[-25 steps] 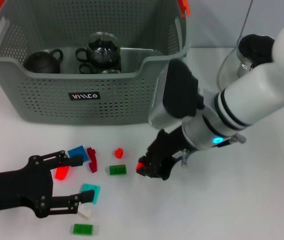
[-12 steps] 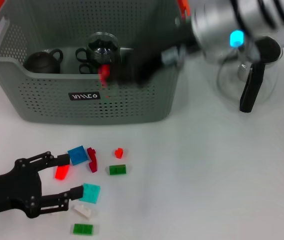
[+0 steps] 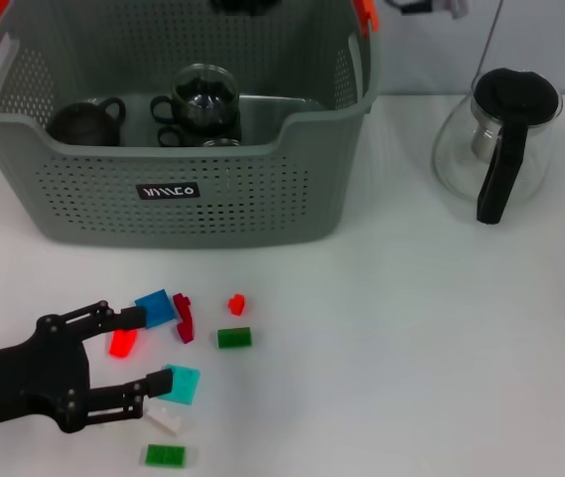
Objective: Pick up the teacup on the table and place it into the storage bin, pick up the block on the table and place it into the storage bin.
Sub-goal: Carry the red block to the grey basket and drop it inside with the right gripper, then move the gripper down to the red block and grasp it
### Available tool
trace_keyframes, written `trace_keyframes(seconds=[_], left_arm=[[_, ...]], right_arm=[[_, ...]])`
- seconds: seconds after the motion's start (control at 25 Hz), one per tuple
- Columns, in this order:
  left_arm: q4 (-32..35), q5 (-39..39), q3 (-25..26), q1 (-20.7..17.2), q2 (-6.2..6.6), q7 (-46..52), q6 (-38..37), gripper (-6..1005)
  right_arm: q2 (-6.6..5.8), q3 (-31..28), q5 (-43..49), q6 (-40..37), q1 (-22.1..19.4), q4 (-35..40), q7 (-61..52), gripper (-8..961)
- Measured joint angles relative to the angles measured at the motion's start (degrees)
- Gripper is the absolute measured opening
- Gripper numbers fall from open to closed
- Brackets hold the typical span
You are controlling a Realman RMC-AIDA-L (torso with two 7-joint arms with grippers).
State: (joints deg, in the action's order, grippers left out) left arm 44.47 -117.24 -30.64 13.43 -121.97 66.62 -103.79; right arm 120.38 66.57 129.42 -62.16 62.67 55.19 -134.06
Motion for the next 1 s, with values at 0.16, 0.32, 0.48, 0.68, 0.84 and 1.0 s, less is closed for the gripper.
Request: trace_keyframes(seconds=[0.16,0.32,0.48,0.68,0.84,1.0], left_arm=[[0.0,0.0,0.1,0.1,0.04,0.0,-0.2,844],[0.0,0.0,0.1,0.2,0.12,0.0,-0.5,844],[0.0,0.0,0.0,0.3,0.14,0.0,-0.5,844],[0.0,-1.2,0.1,0.1,0.10,0.0,-0.6,844],[0.3,-3.5,0.7,-0.1,0.21,0.0,-0.4,844],[0.3,-4.3,1.9,-0.1,0.23,0.0,-0.1,844]], right_arm=[[-0.07,1.7,1.0,3.2,0.4,-2.8,0.6,331],[-0.03,3.1,0.9,4.4,0.1,-2.2,1.0,423],[-0.10,2.8,-2.3,-0.1,-1.0,0.7,3.9,514],[-0.47,0.9,-8.2,-13.9,-4.6,6.5,10.6,677],[-0.81,1.4,-7.1,-25.4,-7.9,9.6,15.0,836],[-0.28,3.7,-3.1,-31.0,-10.2,9.1,17.2,906]])
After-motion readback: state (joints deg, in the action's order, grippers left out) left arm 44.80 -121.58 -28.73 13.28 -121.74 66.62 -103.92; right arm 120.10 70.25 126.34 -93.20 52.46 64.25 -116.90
